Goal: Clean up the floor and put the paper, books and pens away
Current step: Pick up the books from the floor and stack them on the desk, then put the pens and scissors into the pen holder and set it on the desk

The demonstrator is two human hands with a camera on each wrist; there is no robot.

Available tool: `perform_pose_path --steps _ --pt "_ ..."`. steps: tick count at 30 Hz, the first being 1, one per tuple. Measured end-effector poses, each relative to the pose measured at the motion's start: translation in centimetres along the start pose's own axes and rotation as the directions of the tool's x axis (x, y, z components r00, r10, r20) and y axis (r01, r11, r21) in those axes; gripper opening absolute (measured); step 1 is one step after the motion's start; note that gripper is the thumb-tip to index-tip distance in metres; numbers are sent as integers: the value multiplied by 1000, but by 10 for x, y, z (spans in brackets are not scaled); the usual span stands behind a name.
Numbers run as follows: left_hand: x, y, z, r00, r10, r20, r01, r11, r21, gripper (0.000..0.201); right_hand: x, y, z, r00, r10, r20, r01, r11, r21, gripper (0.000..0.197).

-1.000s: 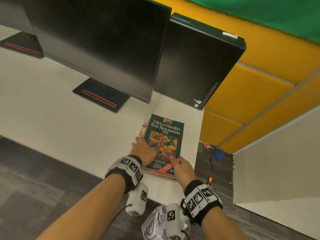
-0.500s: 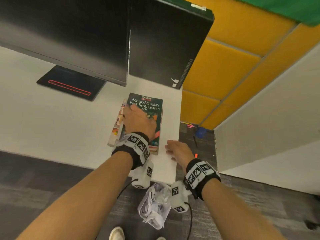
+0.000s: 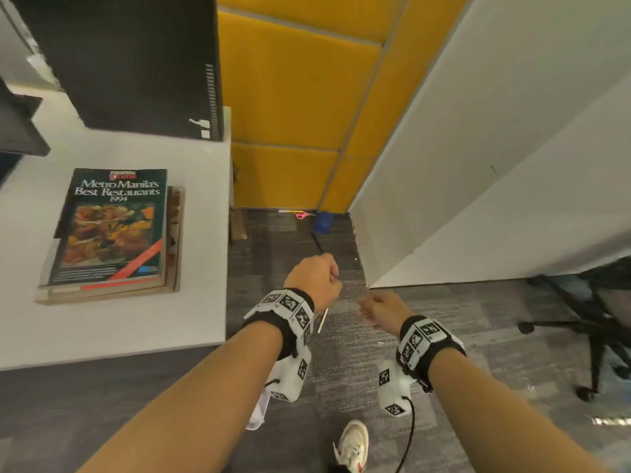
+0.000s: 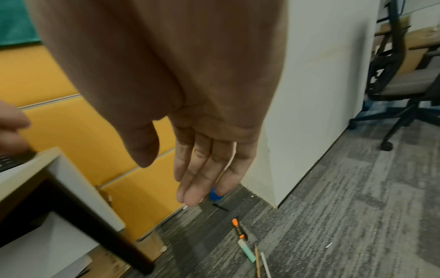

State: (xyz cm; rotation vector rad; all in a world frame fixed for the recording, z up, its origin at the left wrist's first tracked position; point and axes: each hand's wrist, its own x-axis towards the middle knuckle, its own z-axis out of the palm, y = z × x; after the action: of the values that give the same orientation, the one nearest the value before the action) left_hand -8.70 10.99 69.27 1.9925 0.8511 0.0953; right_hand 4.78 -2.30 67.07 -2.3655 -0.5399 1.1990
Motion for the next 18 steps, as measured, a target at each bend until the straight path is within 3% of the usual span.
perform_pose_path --steps 4,10,14,18 --pt "33 19 77 978 -123 168 112 991 78 9 31 61 -56 1000 10 -22 -12 997 -80 31" --pt "92 -10 221 912 -359 201 339 932 128 6 134 182 -106 997 47 -53 -56 983 -174 34" --pt "137 -68 324 854 -476 210 466 880 98 16 220 276 -97 990 132 -52 -140 968 -206 31" --pt "183 -174 416 787 -582 206 580 811 79 11 325 381 -51 976 217 -35 -219 952 -212 24"
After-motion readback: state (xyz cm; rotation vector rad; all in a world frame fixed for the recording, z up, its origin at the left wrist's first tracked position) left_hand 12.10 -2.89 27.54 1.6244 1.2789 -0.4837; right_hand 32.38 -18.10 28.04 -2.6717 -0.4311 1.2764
